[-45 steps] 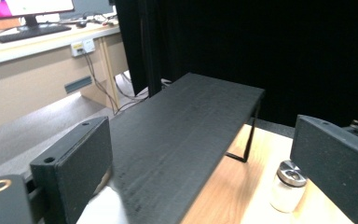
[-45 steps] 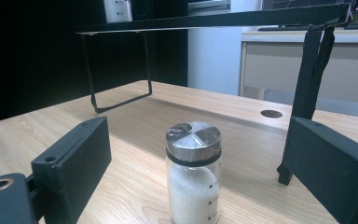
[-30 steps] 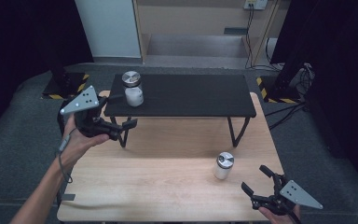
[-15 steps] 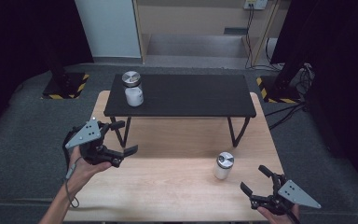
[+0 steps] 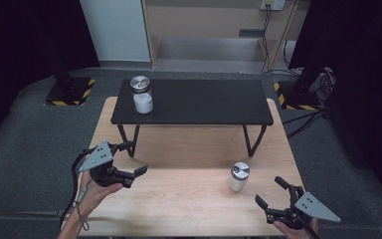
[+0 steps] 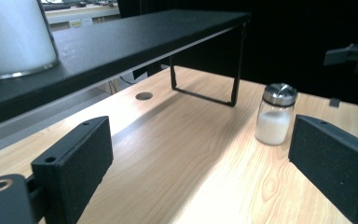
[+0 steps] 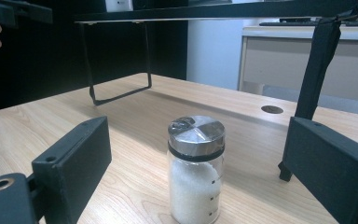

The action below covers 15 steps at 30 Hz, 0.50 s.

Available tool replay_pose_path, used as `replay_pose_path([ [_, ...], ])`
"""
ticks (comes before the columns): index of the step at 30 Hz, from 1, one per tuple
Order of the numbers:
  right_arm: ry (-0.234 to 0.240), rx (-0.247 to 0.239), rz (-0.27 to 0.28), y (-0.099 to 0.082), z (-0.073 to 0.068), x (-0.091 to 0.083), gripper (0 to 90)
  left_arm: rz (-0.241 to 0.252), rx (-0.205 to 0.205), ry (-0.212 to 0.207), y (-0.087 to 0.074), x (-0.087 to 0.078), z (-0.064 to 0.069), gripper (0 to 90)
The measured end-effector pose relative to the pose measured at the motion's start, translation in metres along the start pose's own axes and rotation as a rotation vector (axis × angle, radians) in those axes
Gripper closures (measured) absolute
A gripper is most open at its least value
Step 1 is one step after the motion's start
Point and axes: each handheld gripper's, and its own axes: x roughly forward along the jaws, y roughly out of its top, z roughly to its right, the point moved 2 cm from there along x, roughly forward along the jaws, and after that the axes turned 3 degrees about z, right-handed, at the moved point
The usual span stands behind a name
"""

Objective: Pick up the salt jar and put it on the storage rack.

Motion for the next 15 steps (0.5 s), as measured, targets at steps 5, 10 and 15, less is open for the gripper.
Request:
replay_pose_path([
  [5,0.002,-0.004,-0.002,0.000,0.000,0.000,8.0,0.021,-0.030,0.007,-0.014,0.002,0.000,5.4],
  [10,0.002,-0.004,-0.006,0.000,0.000,0.001,8.0,0.043,-0.050,0.047,-0.026,0.001,0.004,5.3],
  [15,0.005,-0.001,-0.005,0.000,0.001,0.001,8.0,0.070,-0.048,0.148,-0.033,-0.004,0.013,4.1],
])
